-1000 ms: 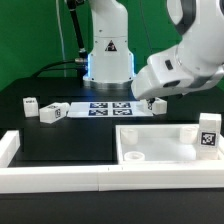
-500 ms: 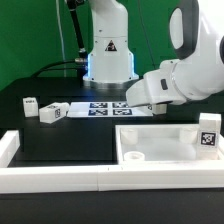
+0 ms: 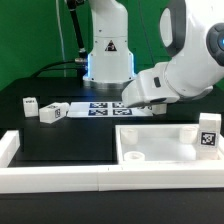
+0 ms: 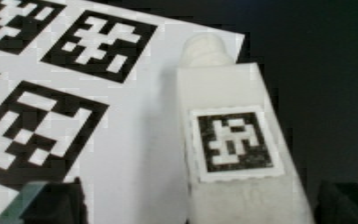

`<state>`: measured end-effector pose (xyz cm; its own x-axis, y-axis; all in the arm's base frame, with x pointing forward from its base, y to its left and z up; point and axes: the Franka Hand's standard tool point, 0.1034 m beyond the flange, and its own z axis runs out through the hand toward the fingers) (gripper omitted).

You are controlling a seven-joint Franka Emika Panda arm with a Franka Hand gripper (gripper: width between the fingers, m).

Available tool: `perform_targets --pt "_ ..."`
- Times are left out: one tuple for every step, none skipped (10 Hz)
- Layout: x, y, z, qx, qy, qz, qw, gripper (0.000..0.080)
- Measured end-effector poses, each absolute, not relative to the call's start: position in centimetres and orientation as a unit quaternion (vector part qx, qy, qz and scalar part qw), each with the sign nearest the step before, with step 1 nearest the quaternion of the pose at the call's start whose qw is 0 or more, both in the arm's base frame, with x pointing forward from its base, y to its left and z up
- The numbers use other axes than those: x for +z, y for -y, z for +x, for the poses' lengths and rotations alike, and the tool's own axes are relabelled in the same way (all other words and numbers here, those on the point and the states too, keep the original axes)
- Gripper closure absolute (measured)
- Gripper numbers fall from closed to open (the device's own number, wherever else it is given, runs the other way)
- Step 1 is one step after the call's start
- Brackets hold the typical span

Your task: Assemble square table

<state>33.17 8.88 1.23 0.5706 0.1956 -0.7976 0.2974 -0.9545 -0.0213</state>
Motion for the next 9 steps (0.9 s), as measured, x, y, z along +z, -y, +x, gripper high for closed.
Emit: perform_targets --pt "1.15 -8.85 33.17 -0.442 -0.139 0.884 0.058 0.015" --pt "1.14 -8.82 33.18 -0.442 -0.139 0.884 0.058 0.0272" --pt "1.13 -8.8 33.18 -0.442 -0.139 0.884 0.058 0.0408" --pt "1.12 -8.78 33.18 -0.442 -0.138 0.884 0.058 0.0408" --pt "1.12 -8.77 33.18 -0.442 -0.138 0.884 0.058 0.0511" --pt "1.12 -8.75 33.18 -0.442 -0.138 0.884 0.058 0.0511" --pt "1.12 -8.73 33.19 -0.442 -0.138 0.884 0.057 0.0511" --pt "1.12 -8.71 33.19 -0.442 -0.137 0.884 0.057 0.0511" --pt "1.12 -8.7 33.2 -0.442 -0.137 0.884 0.057 0.0511"
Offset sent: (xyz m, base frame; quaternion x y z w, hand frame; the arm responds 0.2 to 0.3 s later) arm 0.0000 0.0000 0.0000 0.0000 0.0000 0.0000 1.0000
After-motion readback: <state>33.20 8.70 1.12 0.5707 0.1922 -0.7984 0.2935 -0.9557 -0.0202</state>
